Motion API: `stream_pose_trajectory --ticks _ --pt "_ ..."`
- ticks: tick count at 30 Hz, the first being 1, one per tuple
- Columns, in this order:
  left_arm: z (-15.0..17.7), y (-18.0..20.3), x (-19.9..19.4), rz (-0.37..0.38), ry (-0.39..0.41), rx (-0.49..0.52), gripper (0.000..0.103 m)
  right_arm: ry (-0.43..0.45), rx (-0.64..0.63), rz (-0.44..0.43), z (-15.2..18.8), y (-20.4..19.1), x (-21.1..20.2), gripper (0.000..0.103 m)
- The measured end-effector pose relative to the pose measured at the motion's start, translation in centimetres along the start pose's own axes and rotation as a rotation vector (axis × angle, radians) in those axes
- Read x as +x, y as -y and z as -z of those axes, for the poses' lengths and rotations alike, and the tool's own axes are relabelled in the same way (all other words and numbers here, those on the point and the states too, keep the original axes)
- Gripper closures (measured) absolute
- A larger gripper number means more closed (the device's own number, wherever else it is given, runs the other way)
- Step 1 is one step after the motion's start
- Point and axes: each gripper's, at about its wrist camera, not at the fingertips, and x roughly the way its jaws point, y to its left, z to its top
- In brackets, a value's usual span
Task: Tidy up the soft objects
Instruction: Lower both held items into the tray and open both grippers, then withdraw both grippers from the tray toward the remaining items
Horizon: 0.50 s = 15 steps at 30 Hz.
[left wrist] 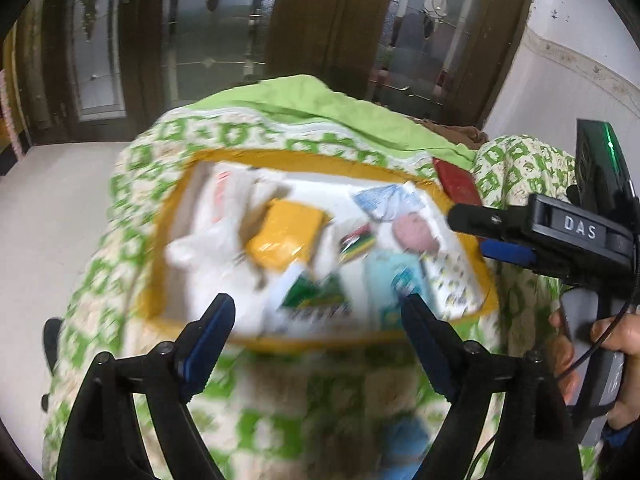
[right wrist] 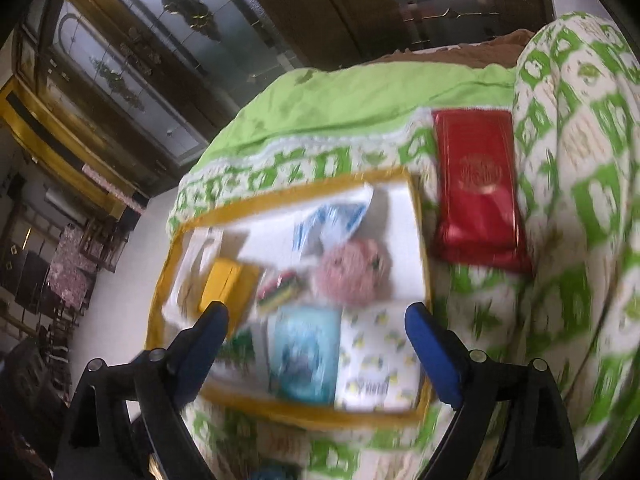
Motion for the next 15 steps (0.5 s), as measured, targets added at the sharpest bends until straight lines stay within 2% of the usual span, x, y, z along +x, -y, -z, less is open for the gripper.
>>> stream_pose_trajectory --ticks 5,12,15 --pt "2.4 -2.7 -2.9 -0.045 0.000 -0.040 0.018 -0.030 -0.065 -0.013 3.2 -1.0 -0.7 0.010" --pt "5.2 -6.3 -7.1 -0.059 0.033 -0.142 0.018 -0.096 -0.070 -0.047 7.9 -0.9 -1.8 0.010" --pt "6.6 -7.6 -8.6 -0.063 0.047 -0.189 0.014 -0.126 -0.080 -0.060 9.6 -1.0 -2.0 0.010"
